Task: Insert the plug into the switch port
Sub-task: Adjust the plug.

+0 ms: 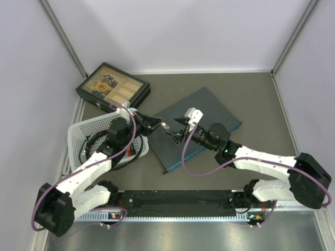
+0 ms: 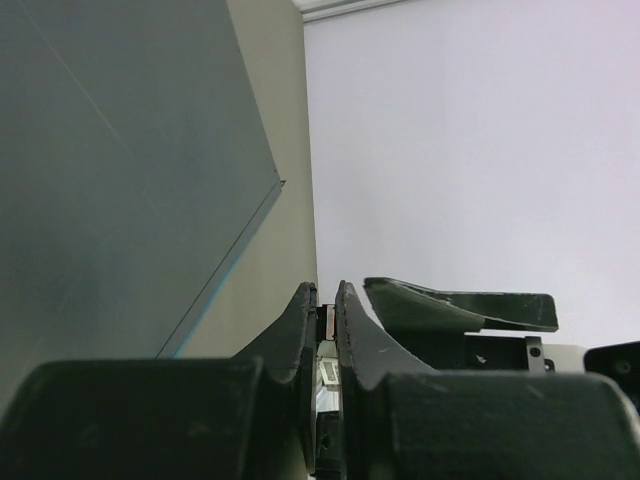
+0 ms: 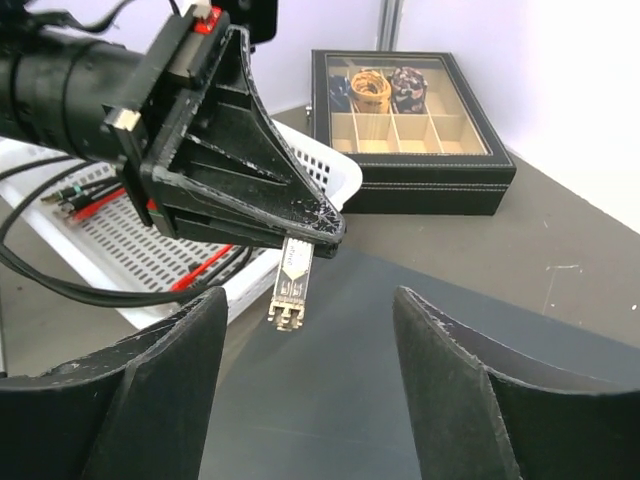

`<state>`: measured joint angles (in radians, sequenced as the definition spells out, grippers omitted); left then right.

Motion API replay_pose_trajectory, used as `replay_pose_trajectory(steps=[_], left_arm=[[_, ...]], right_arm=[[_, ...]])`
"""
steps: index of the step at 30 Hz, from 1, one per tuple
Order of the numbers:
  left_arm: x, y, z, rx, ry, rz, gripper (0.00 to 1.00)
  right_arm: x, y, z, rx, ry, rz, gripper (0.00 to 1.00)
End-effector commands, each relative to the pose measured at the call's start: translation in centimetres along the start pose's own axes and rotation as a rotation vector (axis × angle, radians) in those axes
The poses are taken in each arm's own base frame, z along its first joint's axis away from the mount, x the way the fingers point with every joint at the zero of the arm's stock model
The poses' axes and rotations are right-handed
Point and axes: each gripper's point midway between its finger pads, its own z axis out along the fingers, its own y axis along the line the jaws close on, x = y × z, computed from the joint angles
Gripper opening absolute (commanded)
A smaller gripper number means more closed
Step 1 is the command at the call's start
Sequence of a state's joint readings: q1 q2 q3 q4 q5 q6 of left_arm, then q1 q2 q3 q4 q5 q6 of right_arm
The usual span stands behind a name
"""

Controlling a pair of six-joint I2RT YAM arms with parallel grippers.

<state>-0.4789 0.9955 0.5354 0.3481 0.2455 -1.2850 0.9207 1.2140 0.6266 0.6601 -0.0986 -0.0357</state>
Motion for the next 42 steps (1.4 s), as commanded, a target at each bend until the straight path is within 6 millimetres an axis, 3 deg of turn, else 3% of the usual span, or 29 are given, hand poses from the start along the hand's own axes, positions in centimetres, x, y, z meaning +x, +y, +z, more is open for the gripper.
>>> replay_pose_trajectory(steps=[1, 6, 11, 20, 27, 36, 38, 39, 41, 42], left_arm=[[-0.5, -3.1, 0.1, 0.086, -0.006, 0.005, 0.00], [-0.3, -3.5, 0.1, 0.099, 0.007, 0.000, 0.00], [-0.3, -3.4, 0.1, 0.099, 0.008, 0.003, 0.00], [0.0, -3.4, 0.2, 0.100, 0.024, -0.001, 0.00], [0.1, -3.6, 0.2, 0.106, 0.027, 0.000, 0.00], [0.5, -3.1, 0.4, 0.097, 0.049, 0.029, 0.00], [0.5, -3.0, 0.5, 0.092, 0.056, 0.056, 0.05], [0.6, -2.4, 0.6, 0.070, 0.060, 0.092, 0.15], [0.4, -2.2, 0.8, 0.051, 0.059, 0.134, 0.22], [0.3, -1.9, 0.9, 0.045, 0.058, 0.187, 0.30]], right_arm=[[-2.2, 0.2, 1.1, -0.011, -0.087, -0.029, 0.65], [-1.2, 0.3, 1.8, -0.019, -0.071, -0.020, 0.61], [-1.4, 0.4, 2.0, -0.022, -0.080, -0.010, 0.55], [-2.0, 0.2, 2.1, -0.010, -0.101, 0.005, 0.53], [-1.4, 0.1, 2.3, -0.002, -0.084, 0.013, 0.43], [-1.0, -0.1, 1.7, 0.013, -0.067, 0.023, 0.03], [-0.2, -0.2, 1.1, 0.025, -0.046, 0.025, 0.00], [-0.3, -0.3, 0.7, 0.028, -0.046, 0.025, 0.00], [0.7, -0.3, -0.1, 0.041, -0.022, 0.027, 0.00], [0.7, -0.5, -0.7, 0.050, -0.024, 0.027, 0.00]])
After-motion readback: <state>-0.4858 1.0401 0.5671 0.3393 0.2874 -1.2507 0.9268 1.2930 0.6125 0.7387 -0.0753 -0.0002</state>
